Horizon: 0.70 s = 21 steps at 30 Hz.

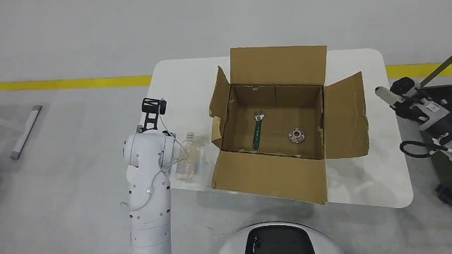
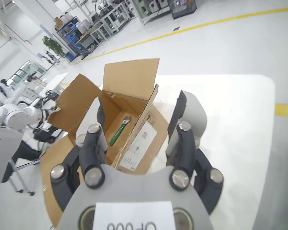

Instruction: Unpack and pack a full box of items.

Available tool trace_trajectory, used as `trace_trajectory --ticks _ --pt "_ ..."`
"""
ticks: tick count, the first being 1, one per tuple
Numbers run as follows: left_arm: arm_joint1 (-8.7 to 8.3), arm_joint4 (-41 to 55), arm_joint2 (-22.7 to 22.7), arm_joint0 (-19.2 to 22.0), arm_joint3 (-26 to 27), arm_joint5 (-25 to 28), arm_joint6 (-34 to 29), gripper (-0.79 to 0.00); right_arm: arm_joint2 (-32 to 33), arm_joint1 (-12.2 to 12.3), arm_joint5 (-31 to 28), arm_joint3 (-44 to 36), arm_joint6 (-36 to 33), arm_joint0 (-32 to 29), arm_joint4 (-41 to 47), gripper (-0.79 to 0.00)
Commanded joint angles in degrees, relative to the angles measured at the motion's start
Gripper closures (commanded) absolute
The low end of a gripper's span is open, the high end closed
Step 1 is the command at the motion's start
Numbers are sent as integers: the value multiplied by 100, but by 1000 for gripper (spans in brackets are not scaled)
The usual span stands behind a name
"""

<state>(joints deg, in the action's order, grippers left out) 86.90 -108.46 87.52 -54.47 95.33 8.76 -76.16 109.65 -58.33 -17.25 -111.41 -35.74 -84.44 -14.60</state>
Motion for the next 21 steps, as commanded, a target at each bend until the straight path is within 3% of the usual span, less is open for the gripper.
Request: trace_trajectory --ticks 1,6,7,8,12,14,21 --pt "11 65 -48 38 120 -115 25 -785 -142 12 70 112 -395 42 318 -785" --pt "35 206 -76 106 240 -514 60 -785 -547 15 209 352 -649 139 469 -785" --pt "40 237 -75 121 260 -604 46 -785 -635 12 233 383 -652 162 485 -520" --pt "44 242 -88 135 287 -656 47 -785 -705 12 203 386 -657 193 466 -363" --pt "60 350 -157 170 401 -790 39 -785 -994 8 270 565 -676 283 364 -182" --pt "67 399 -190 190 436 -832 50 -785 -1069 15 288 593 -704 339 244 -3" --pt "80 517 -254 277 422 -932 90 -785 -1126 29 260 592 -730 333 301 0"
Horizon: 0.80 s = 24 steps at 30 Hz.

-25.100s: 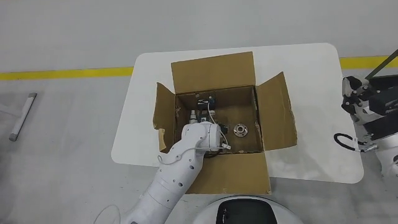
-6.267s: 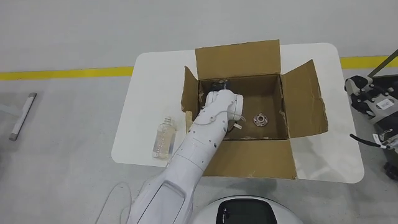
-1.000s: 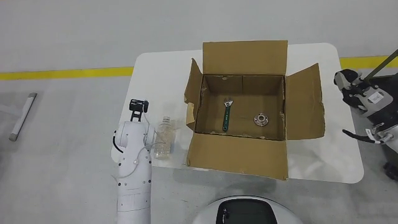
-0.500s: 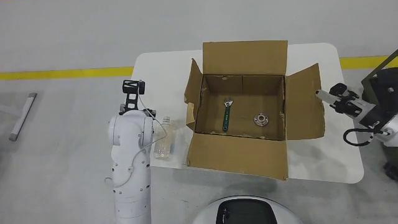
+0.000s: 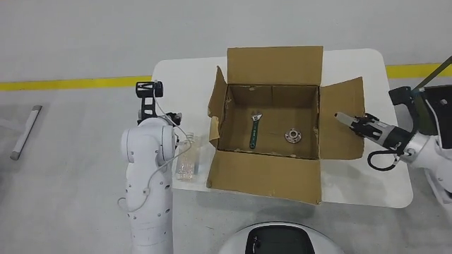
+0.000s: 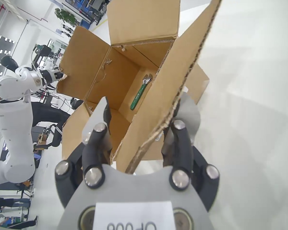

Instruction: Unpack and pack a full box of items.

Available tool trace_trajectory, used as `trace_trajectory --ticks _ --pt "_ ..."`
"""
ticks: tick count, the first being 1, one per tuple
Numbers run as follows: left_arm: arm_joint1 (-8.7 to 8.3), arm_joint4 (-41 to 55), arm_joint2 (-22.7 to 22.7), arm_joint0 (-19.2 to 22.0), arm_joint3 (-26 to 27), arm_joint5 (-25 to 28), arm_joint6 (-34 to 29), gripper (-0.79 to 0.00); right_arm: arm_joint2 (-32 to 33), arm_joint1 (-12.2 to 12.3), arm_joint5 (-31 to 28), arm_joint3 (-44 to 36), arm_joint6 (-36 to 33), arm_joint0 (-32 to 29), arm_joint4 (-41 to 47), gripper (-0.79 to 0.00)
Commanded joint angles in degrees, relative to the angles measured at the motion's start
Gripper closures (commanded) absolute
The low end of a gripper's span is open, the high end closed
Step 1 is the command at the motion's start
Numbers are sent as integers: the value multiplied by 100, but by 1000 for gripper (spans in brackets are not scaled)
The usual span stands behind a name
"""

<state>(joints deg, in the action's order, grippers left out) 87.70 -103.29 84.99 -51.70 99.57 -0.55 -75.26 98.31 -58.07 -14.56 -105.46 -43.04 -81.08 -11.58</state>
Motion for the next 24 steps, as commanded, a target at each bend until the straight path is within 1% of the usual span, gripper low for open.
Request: trace_trajectory --ticks 1,6,10,12,17,24 --pt "0 0 -1 0 -2 -1 0 -785 21 8 -19 0 -6 -7 6 0" --pt "0 0 -1 0 -2 -1 0 -785 154 34 -75 21 -60 -43 60 0" --pt "0 0 -1 0 -2 -1 0 -785 325 75 -206 40 -112 -87 -263 0" --pt "0 0 -1 0 -2 -1 0 -785 413 89 -285 78 -159 -118 -206 0" --pt "0 0 -1 0 -2 -1 0 -785 680 157 -504 176 -508 -108 -273 0" --pt "0 0 -1 0 -2 -1 0 -785 997 274 -909 388 -1013 219 -262 0"
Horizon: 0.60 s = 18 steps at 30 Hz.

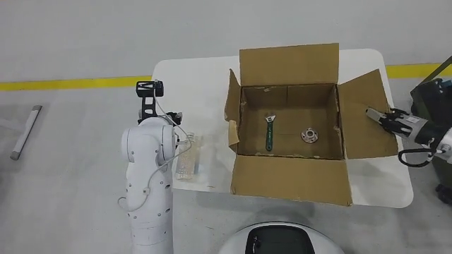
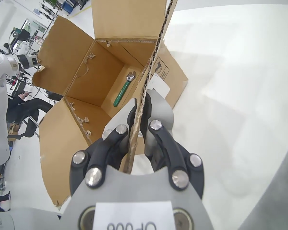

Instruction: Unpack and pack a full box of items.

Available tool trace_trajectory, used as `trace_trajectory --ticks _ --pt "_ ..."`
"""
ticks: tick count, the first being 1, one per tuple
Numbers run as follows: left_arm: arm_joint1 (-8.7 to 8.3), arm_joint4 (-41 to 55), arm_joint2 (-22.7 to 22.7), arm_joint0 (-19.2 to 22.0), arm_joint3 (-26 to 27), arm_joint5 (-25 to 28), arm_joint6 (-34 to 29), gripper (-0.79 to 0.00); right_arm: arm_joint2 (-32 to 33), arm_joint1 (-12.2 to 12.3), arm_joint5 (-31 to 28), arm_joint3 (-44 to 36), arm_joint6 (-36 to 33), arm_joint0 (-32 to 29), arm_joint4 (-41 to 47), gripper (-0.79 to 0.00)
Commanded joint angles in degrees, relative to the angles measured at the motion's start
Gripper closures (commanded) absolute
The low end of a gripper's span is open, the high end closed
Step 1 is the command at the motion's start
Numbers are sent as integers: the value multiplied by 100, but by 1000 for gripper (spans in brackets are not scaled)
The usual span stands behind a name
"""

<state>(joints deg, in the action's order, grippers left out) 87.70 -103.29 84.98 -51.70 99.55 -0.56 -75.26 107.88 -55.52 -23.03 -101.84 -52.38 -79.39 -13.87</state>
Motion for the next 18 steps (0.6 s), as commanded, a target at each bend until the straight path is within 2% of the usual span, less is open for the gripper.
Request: trace_trajectory --ticks 1,11,12,13,14,16,18 --pt "0 0 0 0 0 0 0 -785 67 33 -82 64 -123 93 -1 0" --pt "1 353 83 -59 208 -54 164 -785 -50 158 -344 325 -451 499 -258 0" --pt "3 432 85 -40 268 -49 134 -785 -73 166 -339 357 -433 537 -281 -31" --pt "5 507 91 -21 333 -56 92 -785 -94 173 -323 386 -416 567 -312 -120" --pt "8 610 84 10 434 -43 53 -785 -112 181 -312 401 -394 593 -365 -314" --pt "14 881 90 52 646 -2 -44 -785 -155 193 -305 417 -352 621 -406 -388" --pt "20 1230 123 118 909 24 -190 -785 -175 207 -309 400 -288 635 -510 -708"
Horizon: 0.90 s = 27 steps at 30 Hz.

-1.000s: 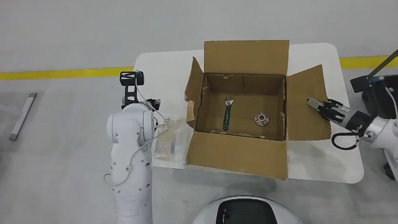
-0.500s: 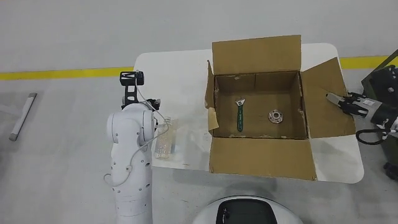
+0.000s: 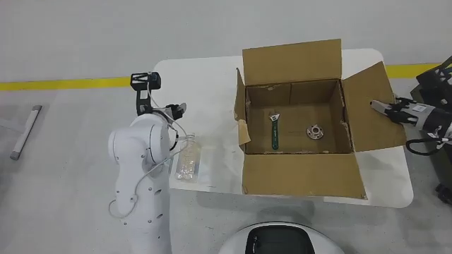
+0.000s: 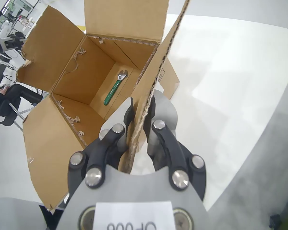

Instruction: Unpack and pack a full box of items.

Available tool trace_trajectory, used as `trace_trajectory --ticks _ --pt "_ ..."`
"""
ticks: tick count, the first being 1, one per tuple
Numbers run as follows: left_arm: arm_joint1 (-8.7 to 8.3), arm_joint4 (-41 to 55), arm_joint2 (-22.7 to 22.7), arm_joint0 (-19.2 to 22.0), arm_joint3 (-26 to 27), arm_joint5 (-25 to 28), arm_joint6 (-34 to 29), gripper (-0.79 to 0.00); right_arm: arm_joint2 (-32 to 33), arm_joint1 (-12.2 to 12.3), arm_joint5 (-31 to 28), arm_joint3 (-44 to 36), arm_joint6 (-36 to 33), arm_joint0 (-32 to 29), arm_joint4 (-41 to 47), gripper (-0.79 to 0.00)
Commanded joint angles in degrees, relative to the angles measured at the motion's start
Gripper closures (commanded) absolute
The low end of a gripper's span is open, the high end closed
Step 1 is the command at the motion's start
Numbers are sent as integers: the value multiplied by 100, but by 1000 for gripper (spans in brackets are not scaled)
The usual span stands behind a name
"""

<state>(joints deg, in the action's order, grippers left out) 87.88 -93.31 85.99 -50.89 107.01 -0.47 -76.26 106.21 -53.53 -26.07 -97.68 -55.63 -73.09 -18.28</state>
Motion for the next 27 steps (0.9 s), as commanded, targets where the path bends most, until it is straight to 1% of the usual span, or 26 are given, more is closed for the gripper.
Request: trace_trajectory --ticks 1,3,4,7,10,13,15,18,24,27 --pt "7 439 26 74 303 36 -198 -785 -18 15 -23 -40 80 3 -172 -785" --pt "17 1070 70 162 524 75 -576 -785 -43 24 -16 -73 183 -15 -295 -785" --pt "9 1197 86 219 666 166 -675 -785 -50 28 -5 -105 236 -28 -343 -785" --pt "10 1908 99 279 949 220 -837 -785 -49 41 46 -193 344 -88 -453 -785" --pt "-7 2353 15 308 1023 423 -878 -785 -40 53 102 -241 455 -140 -550 -785" --pt "-28 2419 -187 330 944 589 -832 -785 2 65 178 -321 640 -208 -772 -785" --pt "-26 2757 -291 348 922 590 -801 -785 77 67 280 -403 870 -277 -944 -785" --pt "-57 2781 -402 366 933 763 -799 -785 224 62 463 -594 1314 -433 -1264 -785" --pt "-57 2781 -402 366 933 763 -799 -785 554 34 801 -1073 2201 -810 -1812 -785" --pt "-57 2781 -402 366 933 763 -799 -785 707 18 740 -1356 2672 -1016 -2075 -785"
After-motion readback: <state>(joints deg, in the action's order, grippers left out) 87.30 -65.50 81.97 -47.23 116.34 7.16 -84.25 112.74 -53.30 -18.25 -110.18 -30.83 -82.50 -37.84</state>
